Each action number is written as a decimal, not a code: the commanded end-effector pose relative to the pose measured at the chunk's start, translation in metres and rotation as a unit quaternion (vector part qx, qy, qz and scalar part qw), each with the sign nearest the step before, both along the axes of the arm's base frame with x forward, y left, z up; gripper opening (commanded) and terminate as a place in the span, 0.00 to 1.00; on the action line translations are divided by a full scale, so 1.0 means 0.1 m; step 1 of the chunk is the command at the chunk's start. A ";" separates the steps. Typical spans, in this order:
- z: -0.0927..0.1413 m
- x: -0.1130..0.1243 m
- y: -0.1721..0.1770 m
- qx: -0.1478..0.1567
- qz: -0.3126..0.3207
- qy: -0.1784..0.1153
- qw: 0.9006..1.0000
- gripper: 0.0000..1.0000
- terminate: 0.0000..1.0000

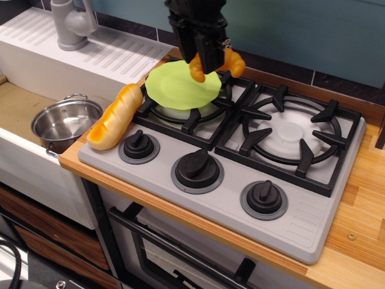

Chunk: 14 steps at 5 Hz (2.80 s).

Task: Put crossaint on plate and bread in pot or pan in sink

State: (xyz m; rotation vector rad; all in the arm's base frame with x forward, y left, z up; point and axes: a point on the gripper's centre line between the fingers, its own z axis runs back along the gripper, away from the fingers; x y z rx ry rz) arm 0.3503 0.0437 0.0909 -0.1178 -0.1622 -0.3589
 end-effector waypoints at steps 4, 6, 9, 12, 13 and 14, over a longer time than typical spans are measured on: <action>-0.37 0.07 0.31 -0.021 -0.002 -0.051 0.998 0.00 0.00; -0.24 0.01 0.14 0.001 0.022 -0.033 0.999 1.00 0.00; 0.08 -0.28 -0.13 0.006 0.051 -0.002 0.999 1.00 0.00; 0.31 -0.29 -0.12 0.016 0.038 0.021 0.999 1.00 0.00; 0.31 -0.29 -0.12 0.016 0.038 0.021 0.999 1.00 0.00; 0.31 -0.29 -0.12 0.016 0.038 0.021 0.999 1.00 0.00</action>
